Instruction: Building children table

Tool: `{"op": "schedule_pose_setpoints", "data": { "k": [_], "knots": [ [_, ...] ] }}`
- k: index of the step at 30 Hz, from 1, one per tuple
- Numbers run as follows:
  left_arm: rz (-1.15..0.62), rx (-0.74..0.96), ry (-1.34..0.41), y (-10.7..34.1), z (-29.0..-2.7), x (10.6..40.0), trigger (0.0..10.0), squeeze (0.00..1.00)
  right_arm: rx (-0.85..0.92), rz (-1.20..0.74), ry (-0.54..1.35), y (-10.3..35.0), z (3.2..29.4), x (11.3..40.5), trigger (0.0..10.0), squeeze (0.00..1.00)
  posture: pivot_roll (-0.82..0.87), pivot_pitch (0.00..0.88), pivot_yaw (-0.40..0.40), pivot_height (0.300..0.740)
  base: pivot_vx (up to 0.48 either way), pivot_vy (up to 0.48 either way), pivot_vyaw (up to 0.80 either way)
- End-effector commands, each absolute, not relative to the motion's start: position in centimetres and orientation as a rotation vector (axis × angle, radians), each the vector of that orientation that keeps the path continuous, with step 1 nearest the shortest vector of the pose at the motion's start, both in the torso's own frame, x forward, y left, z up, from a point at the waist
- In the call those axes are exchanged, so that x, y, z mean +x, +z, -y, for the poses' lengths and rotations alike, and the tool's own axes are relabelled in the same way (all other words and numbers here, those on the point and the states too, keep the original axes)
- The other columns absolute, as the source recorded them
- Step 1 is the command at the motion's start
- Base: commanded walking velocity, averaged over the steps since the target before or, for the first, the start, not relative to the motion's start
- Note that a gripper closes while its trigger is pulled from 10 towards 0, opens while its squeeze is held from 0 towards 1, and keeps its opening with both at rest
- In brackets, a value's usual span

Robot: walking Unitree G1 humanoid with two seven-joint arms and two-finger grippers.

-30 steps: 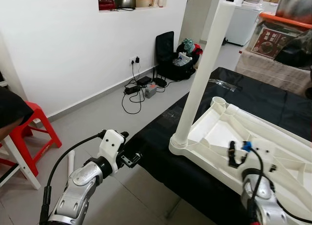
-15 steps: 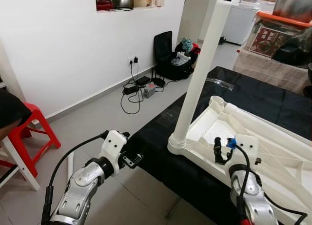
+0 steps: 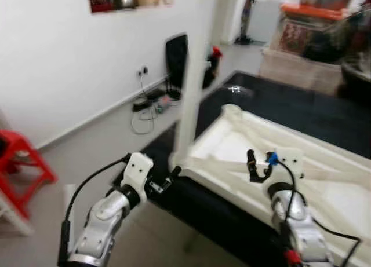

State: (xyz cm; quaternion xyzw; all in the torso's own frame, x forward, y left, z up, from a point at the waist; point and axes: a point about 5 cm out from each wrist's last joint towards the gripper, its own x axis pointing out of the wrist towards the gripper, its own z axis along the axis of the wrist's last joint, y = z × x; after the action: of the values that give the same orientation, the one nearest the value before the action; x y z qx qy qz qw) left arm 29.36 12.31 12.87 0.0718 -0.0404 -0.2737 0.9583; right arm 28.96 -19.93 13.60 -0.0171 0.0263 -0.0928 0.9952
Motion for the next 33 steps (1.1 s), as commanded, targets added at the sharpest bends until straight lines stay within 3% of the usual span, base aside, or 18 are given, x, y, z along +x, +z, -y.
{"op": "schedule_pose_setpoints", "data": {
  "k": [1,19,22,24,25,27,28,29,33],
  "knots": [
    [0.066,0.141,-0.556,12.5,-12.5,29.2,10.0,0.0,-0.054,-0.035,-0.162,13.8,19.5,28.9,10.0,0.0,0.04,0.0,-0.116,0.74,0.0,0.0,-0.8],
    [0.065,0.139,-0.58,12.4,-12.2,29.0,10.0,0.0,-0.042,0.037,-0.119,14.8,18.9,28.6,10.0,0.0,0.04,0.0,-0.106,0.74,0.0,0.0,-0.28],
    [0.062,0.147,-0.583,12.4,-12.2,29.0,10.0,0.0,-0.07,0.133,-0.126,16.4,18.7,28.5,10.0,0.0,0.04,0.0,-0.105,0.74,0.0,0.0,-0.75],
    [0.061,0.155,-0.584,12.3,-12.2,29.0,10.0,0.0,-0.218,0.314,-0.189,19.4,18.8,28.1,10.0,0.0,0.04,0.0,-0.105,0.74,0.0,0.0,-0.76],
    [0.061,0.155,-0.584,12.3,-12.2,29.0,10.0,0.0,-0.218,0.314,-0.189,19.4,18.8,28.1,10.0,0.0,0.04,0.0,-0.105,0.74,0.0,0.0,-0.76],
    [0.061,0.157,-0.582,12.4,-12.2,29.1,10.0,0.0,-0.405,0.55,-0.268,23.0,18.5,27.1,10.0,0.0,0.04,0.0,-0.105,0.74,0.0,0.0,-0.78],
    [0.061,0.157,-0.582,12.4,-12.2,29.1,10.0,0.0,-0.405,0.55,-0.268,23.0,18.5,27.1,10.0,0.0,0.04,0.0,-0.105,0.74,0.0,0.0,-0.78],
    [0.062,0.157,-0.58,12.4,-12.2,29.1,10.0,0.0,-0.476,0.675,-0.303,24.8,18.2,26.4,10.0,0.0,0.04,0.0,-0.105,0.74,0.0,0.0,0.0],
    [0.062,0.156,-0.579,12.4,-12.2,29.2,10.0,0.0,-0.54,0.847,-0.343,27.1,17.7,25.2,10.0,0.0,0.04,0.0,-0.106,0.74,0.0,0.0,0.0]
  ]
}}
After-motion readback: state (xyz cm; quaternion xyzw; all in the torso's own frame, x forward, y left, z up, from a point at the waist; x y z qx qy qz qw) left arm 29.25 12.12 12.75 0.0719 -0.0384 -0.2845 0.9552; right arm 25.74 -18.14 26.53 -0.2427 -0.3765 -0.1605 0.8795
